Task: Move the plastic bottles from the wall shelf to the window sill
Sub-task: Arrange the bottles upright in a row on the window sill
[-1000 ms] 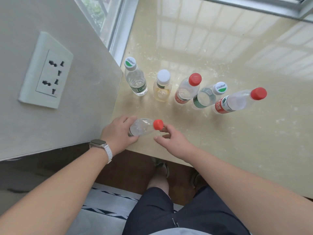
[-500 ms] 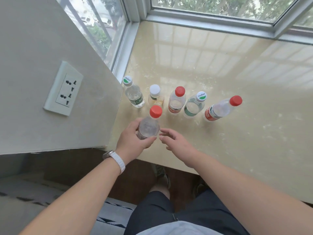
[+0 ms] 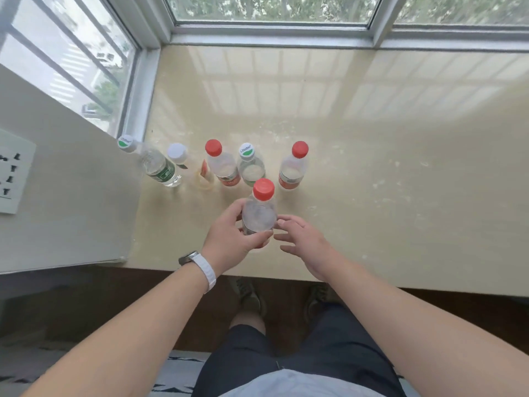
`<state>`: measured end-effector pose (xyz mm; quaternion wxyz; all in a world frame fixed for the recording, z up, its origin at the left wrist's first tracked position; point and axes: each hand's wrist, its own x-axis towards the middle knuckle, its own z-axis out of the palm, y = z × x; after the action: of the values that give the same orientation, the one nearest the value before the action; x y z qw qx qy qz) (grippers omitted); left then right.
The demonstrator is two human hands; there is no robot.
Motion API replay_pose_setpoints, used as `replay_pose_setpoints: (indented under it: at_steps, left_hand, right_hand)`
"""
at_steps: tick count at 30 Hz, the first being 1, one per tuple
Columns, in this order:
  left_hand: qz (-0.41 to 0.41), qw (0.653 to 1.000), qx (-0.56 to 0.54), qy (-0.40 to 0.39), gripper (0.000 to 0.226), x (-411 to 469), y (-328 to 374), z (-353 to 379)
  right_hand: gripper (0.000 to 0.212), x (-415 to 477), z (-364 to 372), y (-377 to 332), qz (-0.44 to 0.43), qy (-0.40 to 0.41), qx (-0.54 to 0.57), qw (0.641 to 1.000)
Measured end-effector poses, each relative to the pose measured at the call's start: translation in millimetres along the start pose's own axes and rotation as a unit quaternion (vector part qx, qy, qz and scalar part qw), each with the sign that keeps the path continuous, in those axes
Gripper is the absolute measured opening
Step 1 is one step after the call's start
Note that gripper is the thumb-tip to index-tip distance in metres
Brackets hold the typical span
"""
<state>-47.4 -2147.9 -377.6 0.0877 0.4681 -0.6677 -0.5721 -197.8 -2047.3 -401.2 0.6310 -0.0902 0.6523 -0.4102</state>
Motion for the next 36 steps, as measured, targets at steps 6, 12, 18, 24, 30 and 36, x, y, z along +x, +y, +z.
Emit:
replay_pose_setpoints:
  at_steps: [6,12,18,24,30,36]
  left_hand:
    - [0.005,1.0,0.006,-0.011,0.046,10,35,61]
    - [0.0,1.0,0.016,0.001,0.046,34,56,113]
    - [0.007,1.0,0.02,-0.009,0.045,68,68,148]
    - [-0.002,1.0,0.024,0.003,0.047,105,61,171]
    - [-0.008,1.0,0.025,0.017,0.049,129,56,183]
    - [0.017,0.999,0.05,-0.008,0.049,143,53,191]
  right_hand:
    - [0.027,-10,-63,-2,-0.018,0.015,0.008,1.0]
    - [0.027,-10,-120,-18,-0.027,0.013,-0.001,1.0]
    - [0.018,3,-163,-32,-0.031,0.016,0.002,0.999]
    - [0.022,30,-185,-40,-0.026,0.03,0.015,0.999]
    - [0.03,58,-194,-42,-0.016,0.042,0.027,0.999]
    - [0.028,67,-202,-36,-0.015,0.062,0.042,0.997]
